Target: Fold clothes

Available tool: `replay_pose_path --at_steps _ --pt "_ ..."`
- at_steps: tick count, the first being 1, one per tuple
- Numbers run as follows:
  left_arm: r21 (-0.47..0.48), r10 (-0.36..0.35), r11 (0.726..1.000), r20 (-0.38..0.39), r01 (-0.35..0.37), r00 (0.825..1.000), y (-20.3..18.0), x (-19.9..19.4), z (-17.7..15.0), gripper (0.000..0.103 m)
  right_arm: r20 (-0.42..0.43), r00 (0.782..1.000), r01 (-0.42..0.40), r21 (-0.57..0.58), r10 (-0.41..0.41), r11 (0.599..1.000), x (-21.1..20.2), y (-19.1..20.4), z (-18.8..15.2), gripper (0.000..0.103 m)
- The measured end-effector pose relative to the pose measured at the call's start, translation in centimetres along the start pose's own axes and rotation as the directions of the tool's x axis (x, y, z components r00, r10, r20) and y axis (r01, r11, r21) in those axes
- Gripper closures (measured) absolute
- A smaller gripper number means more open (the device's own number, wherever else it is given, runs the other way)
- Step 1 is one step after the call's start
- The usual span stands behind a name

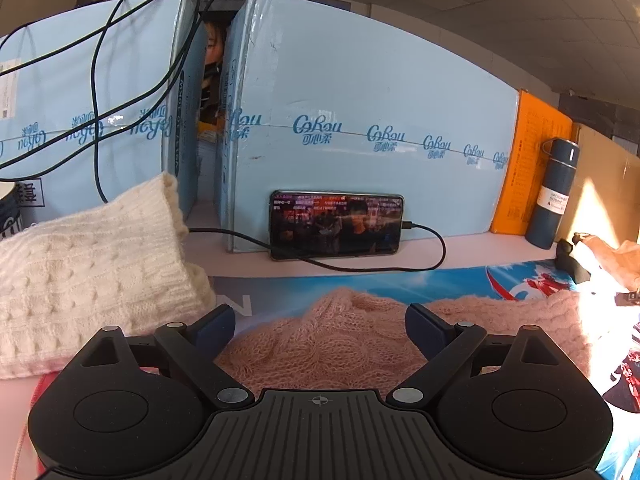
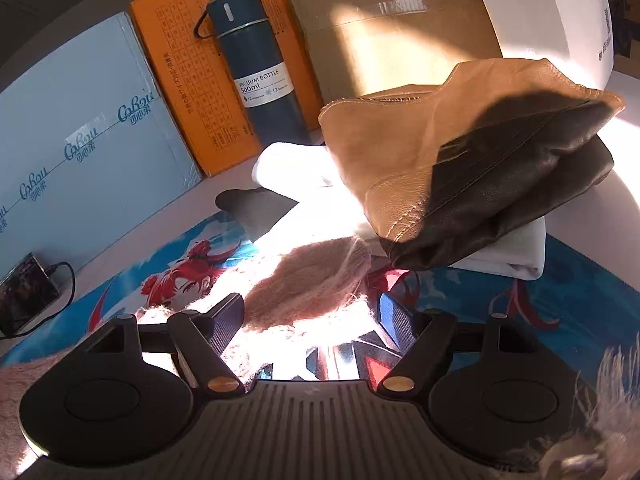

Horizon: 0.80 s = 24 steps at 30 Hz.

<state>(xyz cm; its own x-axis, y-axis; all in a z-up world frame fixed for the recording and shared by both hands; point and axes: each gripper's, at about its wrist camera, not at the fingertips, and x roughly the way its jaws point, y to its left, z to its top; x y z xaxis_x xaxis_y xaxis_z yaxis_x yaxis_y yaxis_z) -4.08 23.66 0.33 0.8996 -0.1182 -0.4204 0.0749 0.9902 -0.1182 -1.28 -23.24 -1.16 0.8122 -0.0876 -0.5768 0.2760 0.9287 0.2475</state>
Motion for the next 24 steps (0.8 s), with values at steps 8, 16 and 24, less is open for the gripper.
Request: replay_pose_path --at_steps 8,16,24 --pt "-0.001 -0.004 1.000 -0.012 0.004 1.000 0.0 0.2 -0.1 0.009 0.006 0.999 -0.042 -0.204 0.044 0.978 -0.5 3.1 -1.4 0.082" --pt "-0.011 -0.012 1.000 -0.015 0.012 1.000 0.2 0.2 -0.1 0.009 0.226 0.969 -0.066 -0.137 0.096 0.988 -8.1 1.6 -2.6 0.082" --pt "-0.023 -0.123 0.992 -0.002 0.123 0.992 -0.2 -0.5 0.0 0.008 0.291 0.948 0.146 -0.040 -0.129 0.988 -10.3 -3.5 -1.9 0.082"
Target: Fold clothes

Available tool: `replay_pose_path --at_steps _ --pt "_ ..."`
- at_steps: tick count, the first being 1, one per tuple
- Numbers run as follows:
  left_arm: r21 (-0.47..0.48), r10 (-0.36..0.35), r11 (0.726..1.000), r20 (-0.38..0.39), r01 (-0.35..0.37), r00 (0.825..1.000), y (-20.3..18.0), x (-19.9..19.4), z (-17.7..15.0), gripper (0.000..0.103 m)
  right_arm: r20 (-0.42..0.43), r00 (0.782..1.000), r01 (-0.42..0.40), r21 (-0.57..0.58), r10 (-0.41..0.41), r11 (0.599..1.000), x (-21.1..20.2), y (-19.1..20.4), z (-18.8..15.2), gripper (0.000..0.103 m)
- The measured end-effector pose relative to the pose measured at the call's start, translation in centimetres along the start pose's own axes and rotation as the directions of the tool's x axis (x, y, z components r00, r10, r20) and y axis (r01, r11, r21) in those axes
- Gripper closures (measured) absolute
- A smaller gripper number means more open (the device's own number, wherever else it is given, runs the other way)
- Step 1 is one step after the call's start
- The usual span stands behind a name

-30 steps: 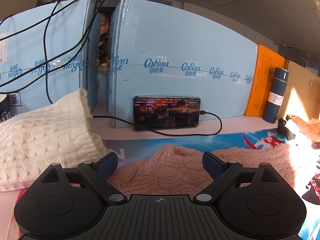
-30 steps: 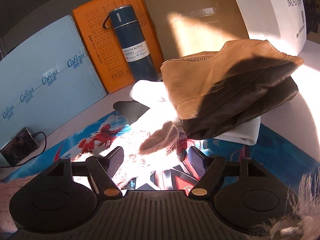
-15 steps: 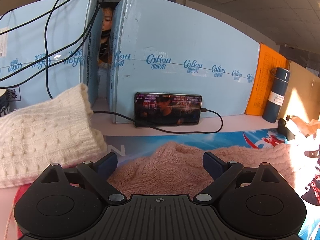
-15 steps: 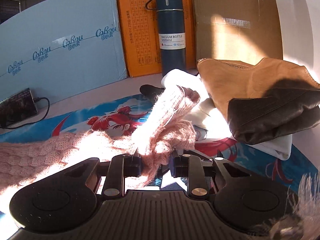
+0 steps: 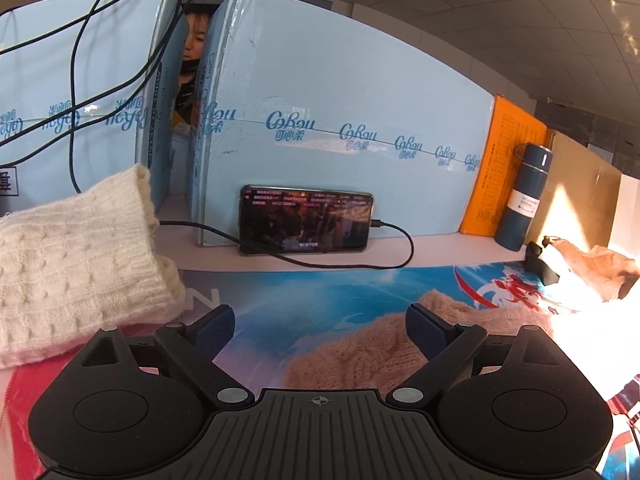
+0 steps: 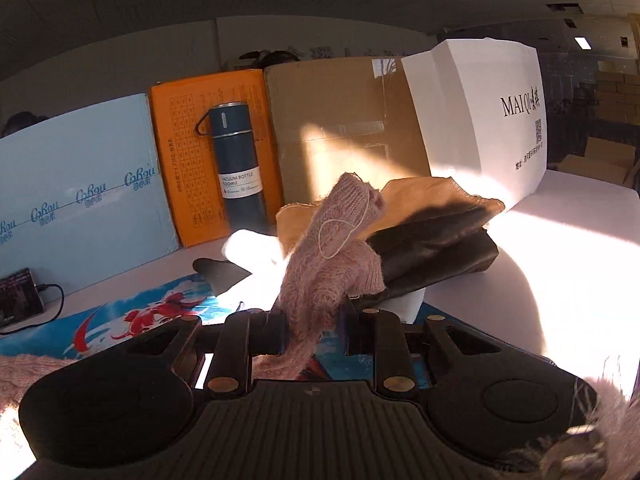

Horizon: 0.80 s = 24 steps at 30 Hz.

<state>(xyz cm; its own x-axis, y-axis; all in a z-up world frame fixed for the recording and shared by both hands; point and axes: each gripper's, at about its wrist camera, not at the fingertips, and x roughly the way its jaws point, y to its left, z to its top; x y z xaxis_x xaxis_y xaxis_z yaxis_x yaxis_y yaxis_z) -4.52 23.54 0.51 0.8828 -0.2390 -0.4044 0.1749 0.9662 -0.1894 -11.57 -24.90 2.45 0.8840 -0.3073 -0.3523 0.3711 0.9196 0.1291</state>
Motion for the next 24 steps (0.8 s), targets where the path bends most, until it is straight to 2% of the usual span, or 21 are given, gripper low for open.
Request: replay_pose_path --at_steps 2,4,7,9,11,13,15,17,19,24 --pt "0.016 -0.013 1.000 0.004 0.013 1.000 -0.5 -0.1 0.0 0.008 0.023 1.000 -0.021 -0.009 0.021 1.000 -0.4 0.0 -0.1 0.082" --pt "0.032 -0.013 0.999 0.006 0.013 1.000 -0.9 -0.2 -0.1 0.008 0.037 0.995 -0.093 -0.011 0.094 0.996 -1.0 0.7 -0.1 0.082" --pt "0.033 -0.015 0.999 0.001 0.015 1.000 -0.9 -0.1 -0.2 0.008 0.012 0.972 -0.235 0.038 0.235 0.971 -1.1 2.2 0.0 0.082" --pt "0.027 -0.011 1.000 0.001 0.011 1.000 -0.8 -0.1 -0.2 0.008 -0.025 0.955 -0.293 0.071 0.295 0.954 -0.7 3.6 -0.2 0.082" --pt "0.018 -0.008 1.000 -0.001 0.008 1.000 -0.7 -0.1 -0.1 0.008 -0.056 0.947 -0.313 0.055 0.315 0.948 -0.5 5.3 -0.6 0.079" --pt "0.010 -0.005 1.000 -0.004 0.005 1.000 -0.5 0.0 -0.1 0.008 -0.083 0.951 -0.299 0.003 0.298 0.954 -0.2 7.1 -1.3 0.078" --pt "0.005 -0.003 1.000 -0.004 0.003 1.000 -0.4 0.0 -0.1 0.008 -0.111 0.949 -0.299 -0.029 0.294 0.954 0.1 8.5 -1.8 0.071" --pt "0.005 -0.003 1.000 -0.004 0.003 1.000 -0.4 0.0 -0.1 0.008 -0.139 0.933 -0.338 -0.012 0.333 0.941 0.1 9.2 -2.2 0.039" --pt "0.008 -0.003 1.000 -0.004 0.003 1.000 -0.4 -0.1 -0.1 0.008 -0.136 0.912 -0.387 0.022 0.386 0.922 -0.2 9.5 -2.2 0.019" --pt "0.013 -0.002 1.000 -0.003 0.002 1.000 -0.5 -0.1 -0.1 0.008 -0.065 0.872 -0.474 0.135 0.485 0.870 -1.1 9.1 -1.4 0.015"
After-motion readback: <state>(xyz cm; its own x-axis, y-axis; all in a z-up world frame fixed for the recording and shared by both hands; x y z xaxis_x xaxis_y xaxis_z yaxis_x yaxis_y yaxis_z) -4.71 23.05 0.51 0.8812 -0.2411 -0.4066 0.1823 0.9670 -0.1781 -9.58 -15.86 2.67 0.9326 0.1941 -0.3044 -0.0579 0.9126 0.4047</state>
